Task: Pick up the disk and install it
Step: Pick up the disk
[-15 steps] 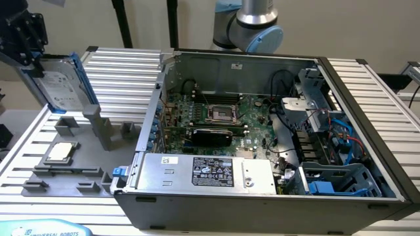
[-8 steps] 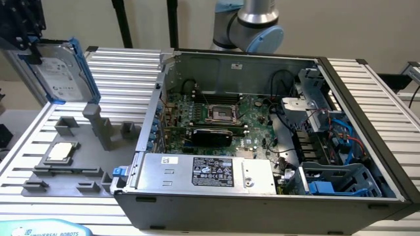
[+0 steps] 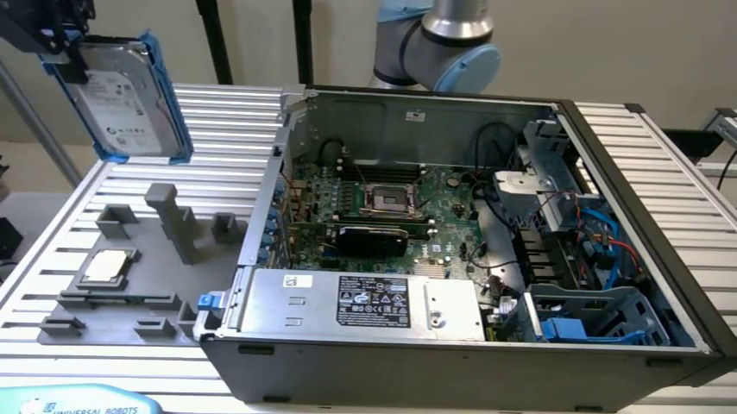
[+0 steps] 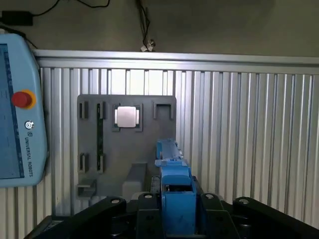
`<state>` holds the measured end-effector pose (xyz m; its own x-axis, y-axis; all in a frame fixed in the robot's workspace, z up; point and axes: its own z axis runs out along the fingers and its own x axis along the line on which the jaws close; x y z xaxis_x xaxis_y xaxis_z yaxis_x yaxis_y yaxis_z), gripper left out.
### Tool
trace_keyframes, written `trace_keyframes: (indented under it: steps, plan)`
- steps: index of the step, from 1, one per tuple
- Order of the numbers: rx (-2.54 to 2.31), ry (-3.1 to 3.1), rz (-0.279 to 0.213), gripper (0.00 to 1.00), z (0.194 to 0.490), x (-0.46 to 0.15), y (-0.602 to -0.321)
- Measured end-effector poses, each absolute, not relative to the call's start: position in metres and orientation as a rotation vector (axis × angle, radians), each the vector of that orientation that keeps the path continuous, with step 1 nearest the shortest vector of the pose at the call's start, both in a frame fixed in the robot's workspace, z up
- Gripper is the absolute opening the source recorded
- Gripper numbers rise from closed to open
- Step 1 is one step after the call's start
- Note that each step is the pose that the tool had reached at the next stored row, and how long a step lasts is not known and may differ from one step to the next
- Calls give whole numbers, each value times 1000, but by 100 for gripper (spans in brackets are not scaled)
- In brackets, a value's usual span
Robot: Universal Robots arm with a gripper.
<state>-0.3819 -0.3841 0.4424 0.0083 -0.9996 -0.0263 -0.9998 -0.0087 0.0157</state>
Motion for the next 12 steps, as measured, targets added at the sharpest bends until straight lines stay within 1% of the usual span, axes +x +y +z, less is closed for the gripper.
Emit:
trace_keyframes:
  steps: [6, 12]
  plan:
    - [-2225, 2204, 57, 33, 469, -354, -385]
    - [-2221, 2200, 65, 33, 481, -327, -390]
